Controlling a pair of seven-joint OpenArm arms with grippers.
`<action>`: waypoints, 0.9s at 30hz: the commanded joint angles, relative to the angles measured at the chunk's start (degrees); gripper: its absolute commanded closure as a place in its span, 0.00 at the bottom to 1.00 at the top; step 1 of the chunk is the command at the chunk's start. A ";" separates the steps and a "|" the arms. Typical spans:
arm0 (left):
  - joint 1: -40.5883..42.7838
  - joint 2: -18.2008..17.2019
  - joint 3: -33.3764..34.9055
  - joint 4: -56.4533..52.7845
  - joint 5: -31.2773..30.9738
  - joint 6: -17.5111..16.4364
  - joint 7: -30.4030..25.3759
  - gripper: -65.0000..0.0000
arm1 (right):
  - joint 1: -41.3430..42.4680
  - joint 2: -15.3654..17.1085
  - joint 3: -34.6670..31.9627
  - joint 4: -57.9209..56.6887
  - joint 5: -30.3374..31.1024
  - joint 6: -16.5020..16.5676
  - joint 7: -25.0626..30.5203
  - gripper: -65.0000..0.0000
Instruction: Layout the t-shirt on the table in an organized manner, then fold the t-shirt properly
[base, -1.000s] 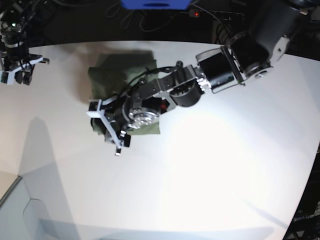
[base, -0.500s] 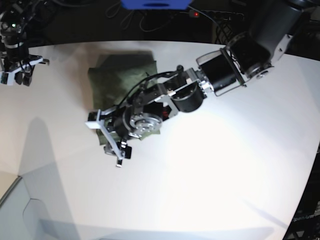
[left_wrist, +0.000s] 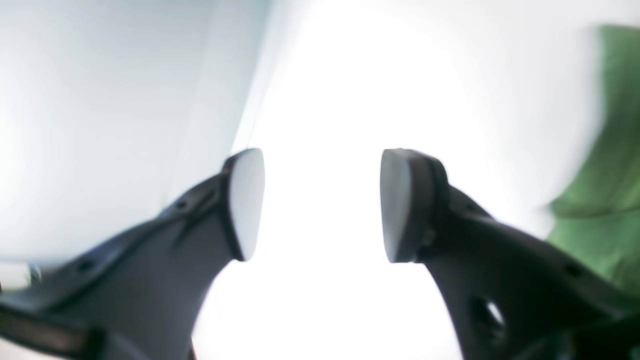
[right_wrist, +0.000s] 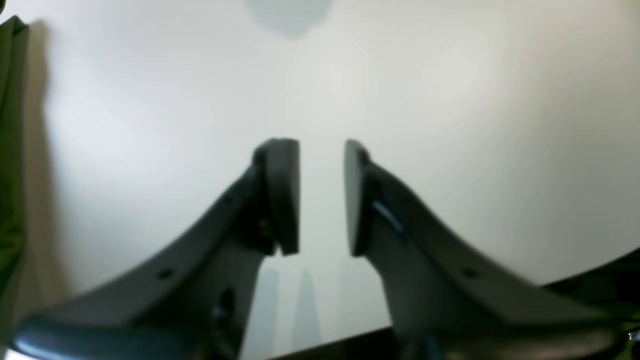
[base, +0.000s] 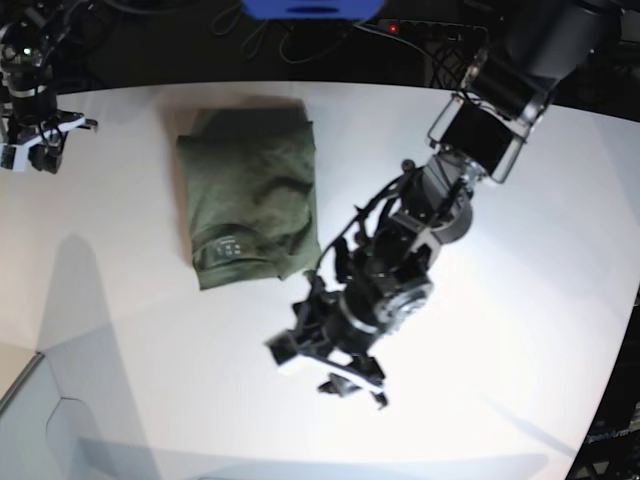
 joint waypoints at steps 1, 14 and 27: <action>0.01 0.29 -4.21 2.52 0.47 0.91 -0.68 0.57 | 0.07 0.69 0.16 0.94 0.73 0.20 1.46 0.86; 24.36 -0.24 -41.75 16.41 0.39 0.91 -0.68 1.00 | 0.69 -2.48 -13.02 -1.34 0.73 0.20 1.46 1.00; 45.63 -2.09 -51.77 23.27 0.39 0.91 -0.68 1.00 | -3.45 -4.23 -25.86 -2.57 0.82 0.20 1.98 1.00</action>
